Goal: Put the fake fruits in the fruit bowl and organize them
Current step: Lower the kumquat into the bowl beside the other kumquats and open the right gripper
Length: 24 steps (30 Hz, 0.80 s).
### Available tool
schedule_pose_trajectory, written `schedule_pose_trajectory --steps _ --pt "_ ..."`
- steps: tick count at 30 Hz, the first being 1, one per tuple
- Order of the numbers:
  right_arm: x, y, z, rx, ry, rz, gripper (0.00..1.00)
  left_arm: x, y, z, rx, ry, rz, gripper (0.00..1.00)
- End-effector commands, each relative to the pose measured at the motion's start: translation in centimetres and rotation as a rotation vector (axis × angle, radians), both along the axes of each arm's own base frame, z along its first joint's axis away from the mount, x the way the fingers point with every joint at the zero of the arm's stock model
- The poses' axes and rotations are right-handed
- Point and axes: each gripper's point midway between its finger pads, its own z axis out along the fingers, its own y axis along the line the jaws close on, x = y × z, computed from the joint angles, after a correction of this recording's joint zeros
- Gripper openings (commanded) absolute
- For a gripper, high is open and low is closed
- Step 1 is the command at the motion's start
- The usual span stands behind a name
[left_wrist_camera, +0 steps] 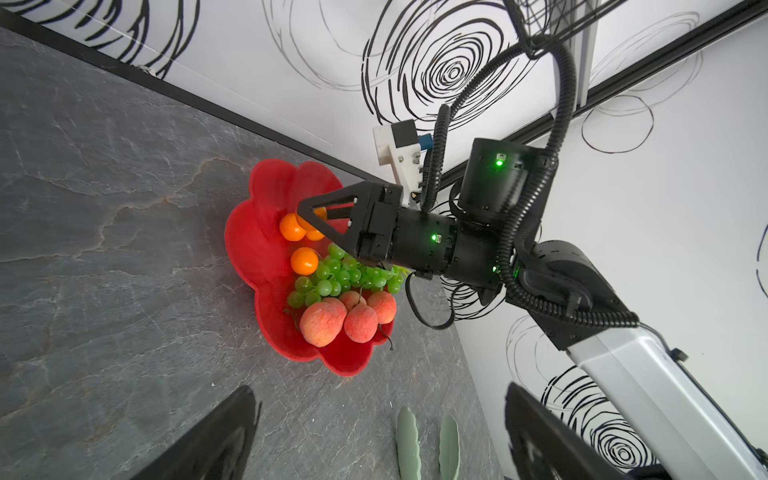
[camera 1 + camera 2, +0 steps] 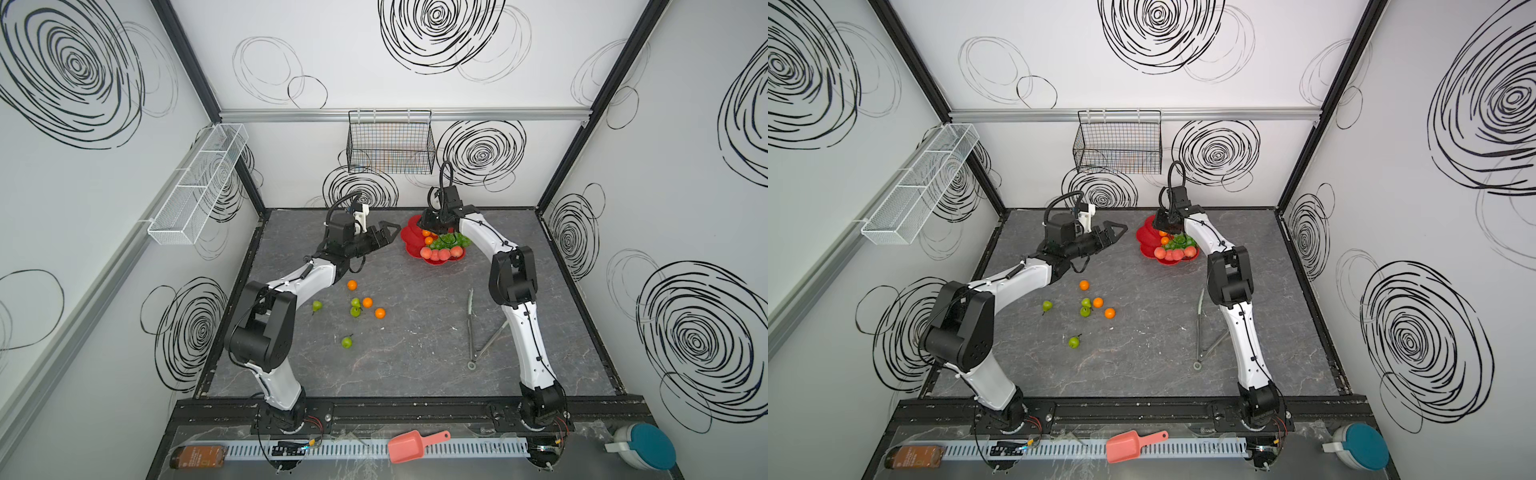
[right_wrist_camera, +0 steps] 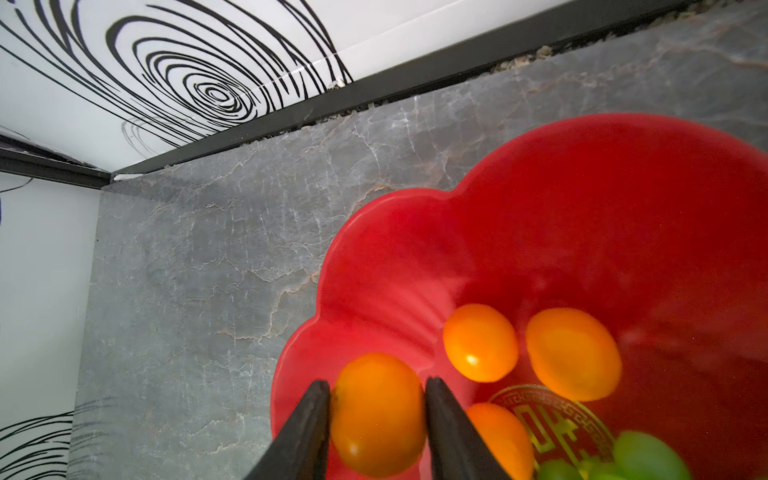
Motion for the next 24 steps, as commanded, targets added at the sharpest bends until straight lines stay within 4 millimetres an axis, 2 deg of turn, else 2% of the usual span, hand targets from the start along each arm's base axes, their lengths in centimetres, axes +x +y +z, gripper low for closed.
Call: schedule_pose_trajectory --steps 1,8,13,18,24 --pt "0.8 -0.4 1.4 0.010 -0.032 -0.011 0.42 0.5 0.3 1.5 -0.028 -0.053 0.000 0.96" --pt "0.8 -0.6 2.6 0.006 -0.048 -0.010 0.42 0.3 0.4 1.4 -0.008 -0.051 0.000 0.96" --pt "0.1 -0.6 4.2 -0.010 -0.060 0.005 0.42 -0.3 0.4 1.7 0.036 -0.042 0.002 0.96" --pt "-1.9 -0.7 6.5 -0.026 -0.070 0.028 0.43 -3.0 1.6 3.4 0.142 -0.071 0.075 0.96" --pt "-6.0 -0.9 8.0 -0.071 -0.081 0.044 0.42 -7.0 3.5 2.2 0.244 0.013 0.102 0.96"
